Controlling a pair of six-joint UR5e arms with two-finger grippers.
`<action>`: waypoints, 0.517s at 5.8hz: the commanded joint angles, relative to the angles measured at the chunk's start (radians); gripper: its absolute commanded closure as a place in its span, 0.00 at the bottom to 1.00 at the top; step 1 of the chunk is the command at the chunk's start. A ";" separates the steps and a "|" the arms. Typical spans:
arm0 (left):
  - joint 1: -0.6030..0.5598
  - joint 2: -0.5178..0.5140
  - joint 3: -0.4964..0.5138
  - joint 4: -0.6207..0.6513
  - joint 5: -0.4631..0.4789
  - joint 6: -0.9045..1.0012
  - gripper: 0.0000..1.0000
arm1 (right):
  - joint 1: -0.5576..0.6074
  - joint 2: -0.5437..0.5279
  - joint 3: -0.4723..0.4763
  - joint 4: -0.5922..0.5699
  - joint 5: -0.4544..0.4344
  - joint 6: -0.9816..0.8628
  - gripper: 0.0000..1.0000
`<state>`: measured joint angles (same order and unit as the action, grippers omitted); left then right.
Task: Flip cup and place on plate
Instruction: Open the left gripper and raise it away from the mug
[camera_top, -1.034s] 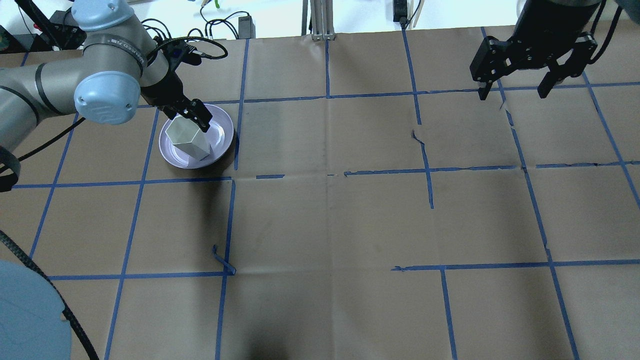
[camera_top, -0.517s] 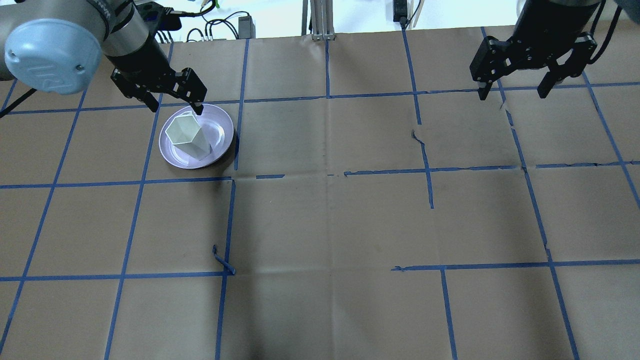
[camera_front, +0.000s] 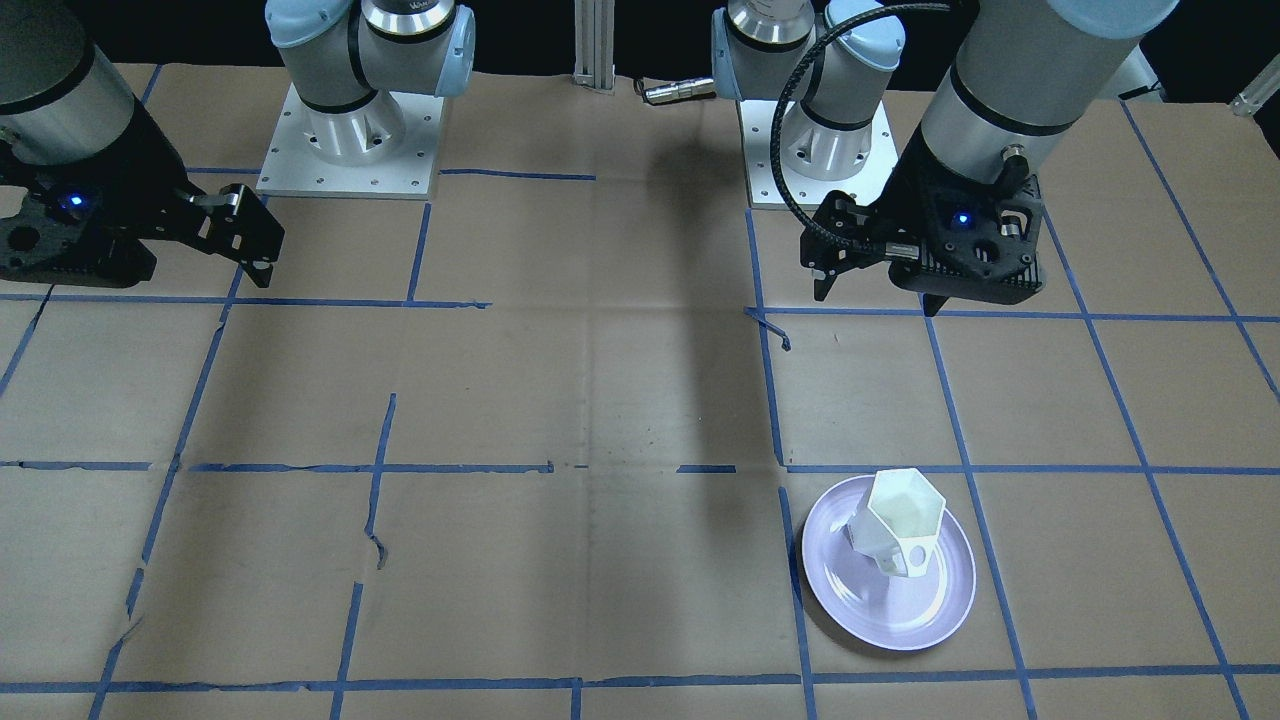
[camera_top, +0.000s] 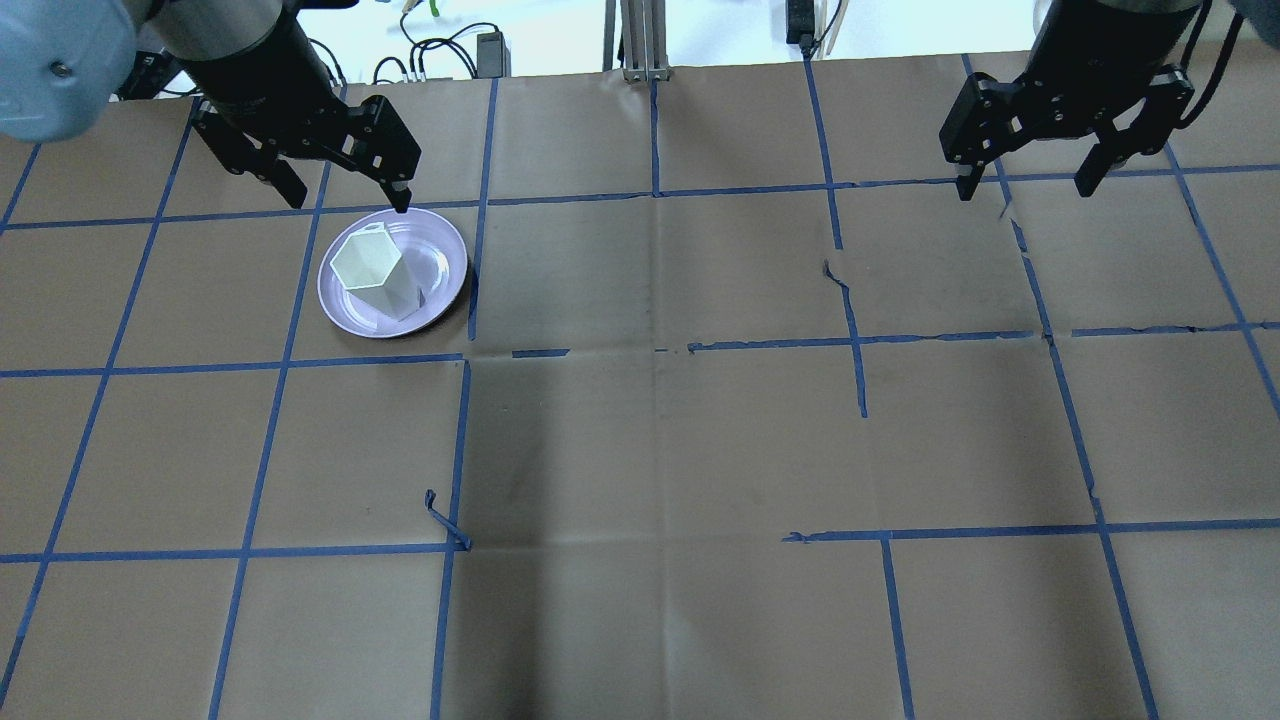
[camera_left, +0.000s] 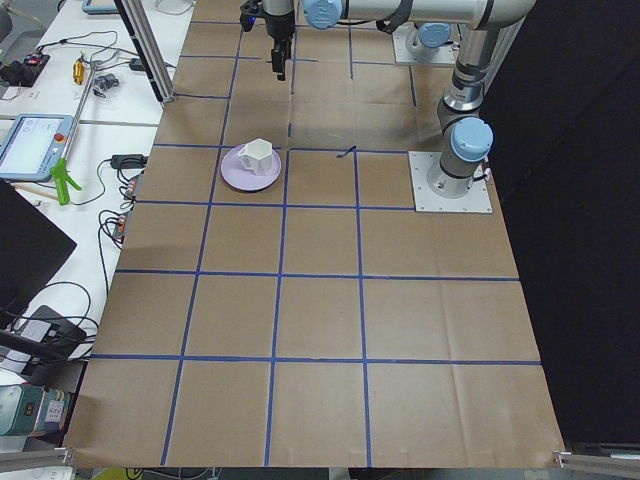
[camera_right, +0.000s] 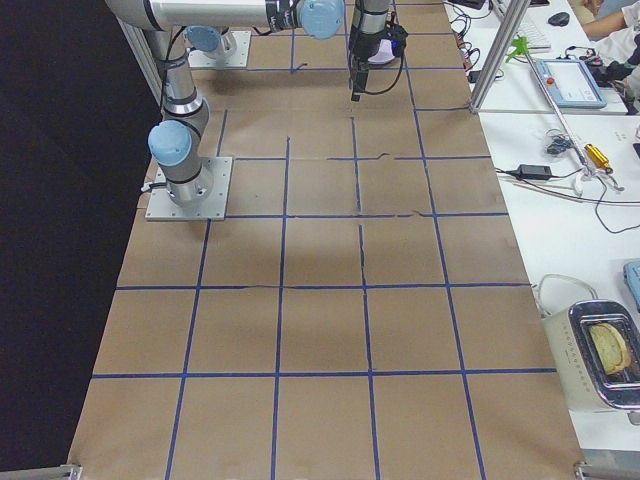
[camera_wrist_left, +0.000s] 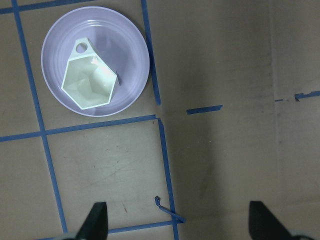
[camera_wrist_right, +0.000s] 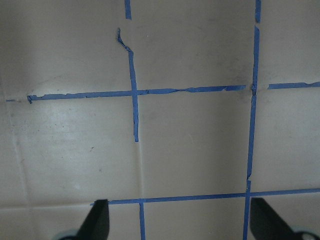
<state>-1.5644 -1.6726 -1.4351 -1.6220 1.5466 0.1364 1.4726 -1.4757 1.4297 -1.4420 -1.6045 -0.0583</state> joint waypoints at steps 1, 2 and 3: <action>-0.002 0.025 -0.019 0.001 0.013 -0.003 0.01 | 0.000 0.000 0.000 0.000 0.000 0.000 0.00; 0.000 0.033 -0.042 0.002 0.012 -0.001 0.01 | 0.000 0.000 0.000 0.000 0.000 0.000 0.00; 0.003 0.059 -0.053 0.001 0.010 -0.001 0.01 | 0.000 0.000 0.000 0.000 0.000 0.000 0.00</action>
<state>-1.5638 -1.6328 -1.4758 -1.6208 1.5576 0.1347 1.4726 -1.4757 1.4297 -1.4419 -1.6045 -0.0583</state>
